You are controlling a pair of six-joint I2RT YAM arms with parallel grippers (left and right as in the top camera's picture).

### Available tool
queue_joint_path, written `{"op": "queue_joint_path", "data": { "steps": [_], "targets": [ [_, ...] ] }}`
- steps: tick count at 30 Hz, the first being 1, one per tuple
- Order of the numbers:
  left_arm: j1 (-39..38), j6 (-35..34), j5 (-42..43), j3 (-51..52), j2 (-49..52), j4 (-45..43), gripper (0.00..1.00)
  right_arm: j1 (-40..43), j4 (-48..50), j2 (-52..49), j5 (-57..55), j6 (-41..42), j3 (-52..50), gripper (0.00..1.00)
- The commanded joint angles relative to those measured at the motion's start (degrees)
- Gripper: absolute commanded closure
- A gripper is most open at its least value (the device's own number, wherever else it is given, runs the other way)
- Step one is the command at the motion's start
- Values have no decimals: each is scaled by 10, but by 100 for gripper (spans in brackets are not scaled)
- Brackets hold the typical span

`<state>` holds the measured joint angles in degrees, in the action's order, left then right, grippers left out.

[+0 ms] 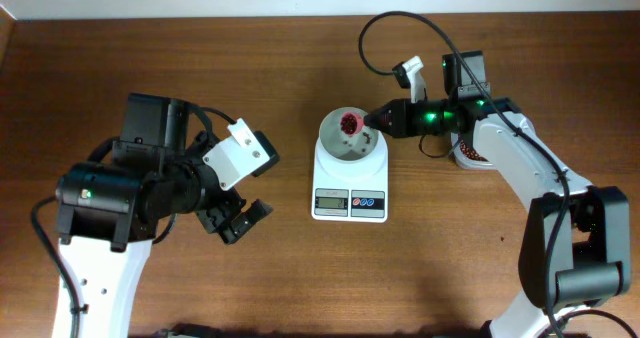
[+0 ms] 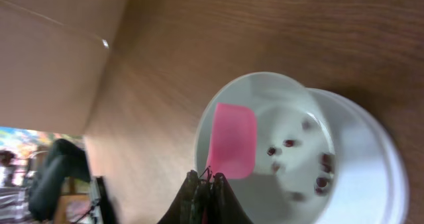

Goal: Scoop and weigh 50g on scale
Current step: 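Carry the filled scoop over the white bowl, then tilt the scoop to pour beans into the bowl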

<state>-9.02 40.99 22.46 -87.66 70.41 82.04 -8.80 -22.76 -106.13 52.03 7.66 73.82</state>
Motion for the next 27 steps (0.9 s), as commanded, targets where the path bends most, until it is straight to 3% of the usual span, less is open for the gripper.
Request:
{"op": "queue_joint_path", "data": {
  "steps": [1,7,14,21,25,27],
  "targets": [
    [2,11,2,-5,0,-1,1,-14,-29,34,-80,-56,3,96],
    [2,11,2,-5,0,-1,1,-69,-62,122,-236,-82,4,96],
    [2,11,2,-5,0,-1,1,-141,-94,139,-400,-116,4,96],
    [2,11,2,-5,0,-1,1,-145,-99,141,-370,-115,17,96],
    [2,11,2,-5,0,-1,1,-145,-118,140,-434,-117,17,96],
    [2,11,2,-5,0,-1,1,-143,-113,141,-382,-117,17,96]
  ]
}}
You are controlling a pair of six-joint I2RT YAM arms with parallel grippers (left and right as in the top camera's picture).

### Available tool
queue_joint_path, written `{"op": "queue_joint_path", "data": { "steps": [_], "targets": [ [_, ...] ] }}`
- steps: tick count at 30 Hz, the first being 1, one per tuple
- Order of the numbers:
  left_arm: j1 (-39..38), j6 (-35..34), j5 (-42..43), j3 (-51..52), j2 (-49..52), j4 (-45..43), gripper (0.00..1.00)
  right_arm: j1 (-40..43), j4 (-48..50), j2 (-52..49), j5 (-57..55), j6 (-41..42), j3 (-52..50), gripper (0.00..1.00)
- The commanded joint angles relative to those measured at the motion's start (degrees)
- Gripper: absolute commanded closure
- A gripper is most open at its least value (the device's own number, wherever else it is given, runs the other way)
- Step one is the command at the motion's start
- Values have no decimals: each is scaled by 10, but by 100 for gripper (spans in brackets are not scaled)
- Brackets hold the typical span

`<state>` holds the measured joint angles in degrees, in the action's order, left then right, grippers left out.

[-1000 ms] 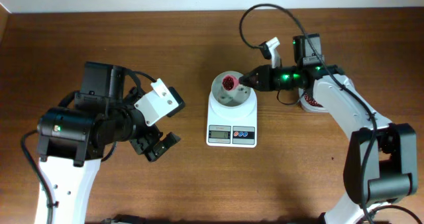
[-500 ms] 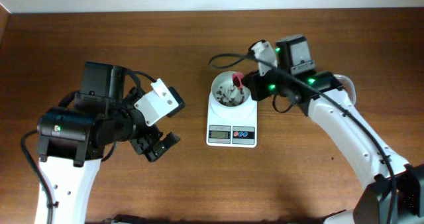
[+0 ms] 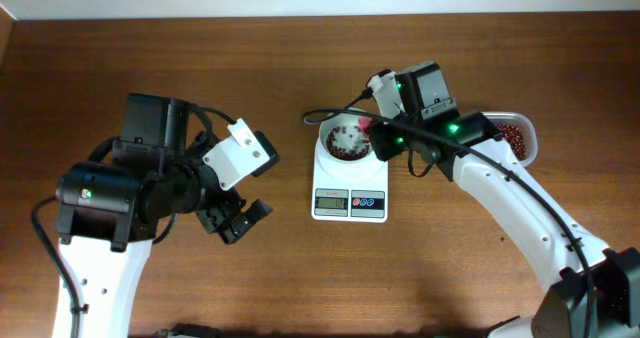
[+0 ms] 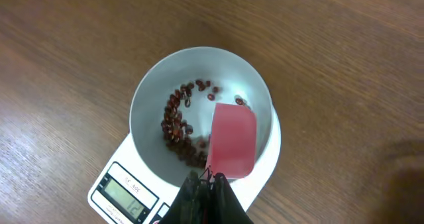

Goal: Scoop and weigh 50g on scale
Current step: 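Tilt the scoop to pour beans into the bowl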

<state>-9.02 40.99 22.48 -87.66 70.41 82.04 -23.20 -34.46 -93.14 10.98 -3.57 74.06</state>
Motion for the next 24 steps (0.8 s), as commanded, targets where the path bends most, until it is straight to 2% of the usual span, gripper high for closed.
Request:
{"op": "queue_joint_path", "data": {
  "steps": [1,5,7,8,10,11,13,16,22,24],
  "targets": [
    [2,11,2,-5,0,-1,1,1,13,11,49,-5,15,96],
    [2,11,2,-5,0,-1,1,1,21,11,39,5,15,96],
    [2,11,2,-5,0,-1,1,0,13,11,87,-42,15,96],
    [2,11,2,-5,0,-1,1,0,14,11,74,-41,15,96],
    [2,11,2,-5,0,-1,1,0,15,10,-31,31,15,96],
    [2,11,2,-5,0,-1,1,0,15,10,-13,28,15,96],
    [2,11,2,-5,0,-1,1,0,15,10,94,-37,15,96],
    [2,11,2,-5,0,0,1,0,19,11,8,3,15,96],
    [2,11,2,-5,0,-1,1,0,23,42,3,8,27,96],
    [2,11,2,-5,0,-1,1,6,12,46,-31,6,30,96]
  ]
}}
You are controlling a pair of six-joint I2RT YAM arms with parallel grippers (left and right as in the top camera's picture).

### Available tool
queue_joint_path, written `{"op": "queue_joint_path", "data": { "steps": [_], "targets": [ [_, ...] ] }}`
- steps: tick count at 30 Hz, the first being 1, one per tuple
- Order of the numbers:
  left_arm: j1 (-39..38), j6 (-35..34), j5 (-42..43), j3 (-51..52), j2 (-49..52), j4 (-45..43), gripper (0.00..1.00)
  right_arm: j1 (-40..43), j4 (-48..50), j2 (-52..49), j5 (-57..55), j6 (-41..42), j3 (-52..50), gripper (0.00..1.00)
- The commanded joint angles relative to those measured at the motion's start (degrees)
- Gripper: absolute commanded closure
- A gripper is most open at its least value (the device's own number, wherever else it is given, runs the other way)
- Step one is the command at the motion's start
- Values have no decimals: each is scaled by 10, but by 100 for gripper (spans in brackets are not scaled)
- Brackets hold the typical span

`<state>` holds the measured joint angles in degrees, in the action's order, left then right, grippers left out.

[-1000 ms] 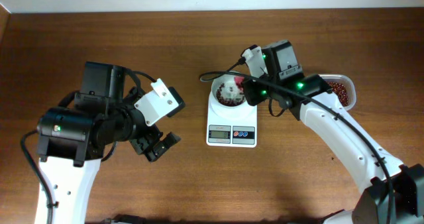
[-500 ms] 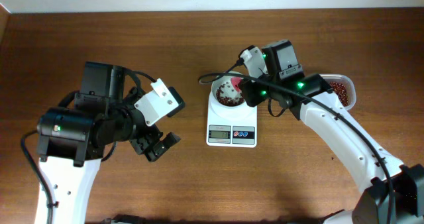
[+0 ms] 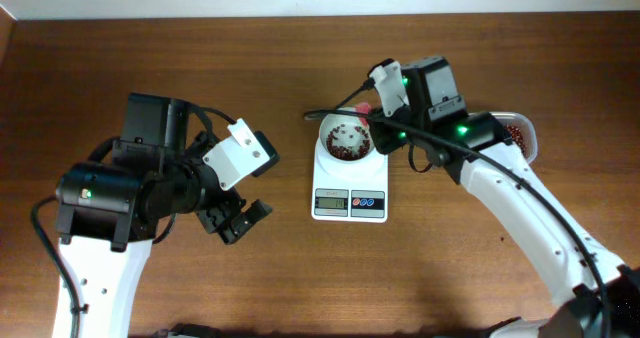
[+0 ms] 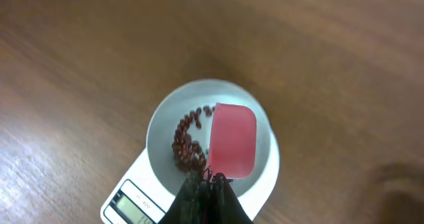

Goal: Scoop and weigh 50g on scale
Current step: 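Tilt the scoop to pour beans into the bowl, then return the scoop to the tub and scoop more beans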

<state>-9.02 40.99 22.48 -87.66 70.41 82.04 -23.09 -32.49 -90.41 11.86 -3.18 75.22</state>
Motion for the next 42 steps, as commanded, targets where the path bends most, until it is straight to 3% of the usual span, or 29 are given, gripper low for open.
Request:
{"op": "queue_joint_path", "data": {
  "steps": [1,7,14,28,42],
  "targets": [
    [2,11,2,-5,0,-1,1,12,-14,24,-52,2,22,96],
    [2,11,2,-5,0,-1,1,148,-123,77,-128,2,47,96],
    [2,11,2,-5,0,-1,1,289,-198,22,-123,7,47,96],
    [2,11,2,-5,0,-1,1,333,-115,-129,-121,6,46,96],
    [2,11,2,-5,0,-1,1,333,-110,-151,34,-11,44,96]
  ]
}}
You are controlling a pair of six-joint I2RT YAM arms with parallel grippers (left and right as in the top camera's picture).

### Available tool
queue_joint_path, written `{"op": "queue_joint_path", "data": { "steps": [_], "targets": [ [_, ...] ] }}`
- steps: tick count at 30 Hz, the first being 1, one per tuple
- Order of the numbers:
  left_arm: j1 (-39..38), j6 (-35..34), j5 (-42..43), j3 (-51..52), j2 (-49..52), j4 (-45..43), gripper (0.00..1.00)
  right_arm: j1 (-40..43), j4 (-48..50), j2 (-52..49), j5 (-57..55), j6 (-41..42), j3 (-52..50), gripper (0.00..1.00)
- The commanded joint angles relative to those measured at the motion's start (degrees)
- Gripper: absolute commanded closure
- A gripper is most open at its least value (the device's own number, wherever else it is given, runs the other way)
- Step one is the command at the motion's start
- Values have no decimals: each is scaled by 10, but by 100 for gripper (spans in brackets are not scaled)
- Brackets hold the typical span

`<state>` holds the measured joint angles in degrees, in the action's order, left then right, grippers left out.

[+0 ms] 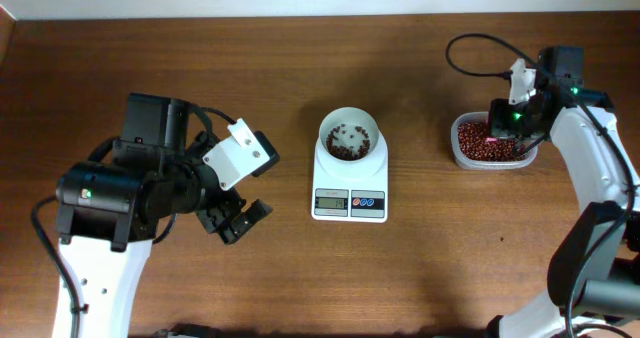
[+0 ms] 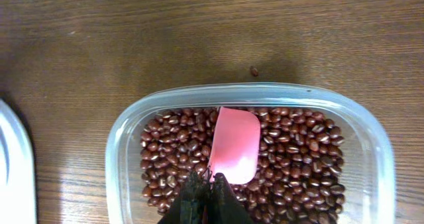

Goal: Scoop and weigh 50g on scale
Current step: 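Return the scoop to the tub and scoop more beans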

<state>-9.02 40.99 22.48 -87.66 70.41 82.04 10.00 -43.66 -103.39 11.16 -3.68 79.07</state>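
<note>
A white scale (image 1: 350,178) stands mid-table with a white cup (image 1: 349,136) on it holding red beans (image 1: 347,150). At the right, a clear tub (image 1: 489,143) (image 2: 126,134) is full of red beans (image 2: 298,158). My right gripper (image 1: 497,130) (image 2: 207,181) is shut on the pink scoop (image 2: 234,144), whose empty blade hangs just over the beans in the tub. My left gripper (image 1: 240,218) stands open, left of the scale, holding nothing.
One stray bean (image 2: 254,71) lies on the wood beyond the tub. The scale's white edge (image 2: 13,164) shows at the left of the right wrist view. The left arm's bulk (image 1: 130,193) fills the table's left side.
My right gripper has gone from over the cup on the scale to over the bean tub at the right, still holding the scoop. The left arm has not moved.
My right gripper held the scoop tipped into the cup, which held only a few beans. Then the cup held a heap of beans under the empty scoop. The scoop then stood higher above the cup, and now sits over the tub.
</note>
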Motion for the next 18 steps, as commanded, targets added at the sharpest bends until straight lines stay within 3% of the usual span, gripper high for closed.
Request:
{"op": "queue_joint_path", "data": {
  "steps": [1,7,18],
  "targets": [
    [2,11,2,-5,0,-1,1,2,1,-30,50,-6,6,96],
    [2,11,2,-5,0,-1,1,18,0,-50,147,-5,6,96],
    [2,11,2,-5,0,-1,1,181,-49,-50,374,-6,6,96]
  ]
}}
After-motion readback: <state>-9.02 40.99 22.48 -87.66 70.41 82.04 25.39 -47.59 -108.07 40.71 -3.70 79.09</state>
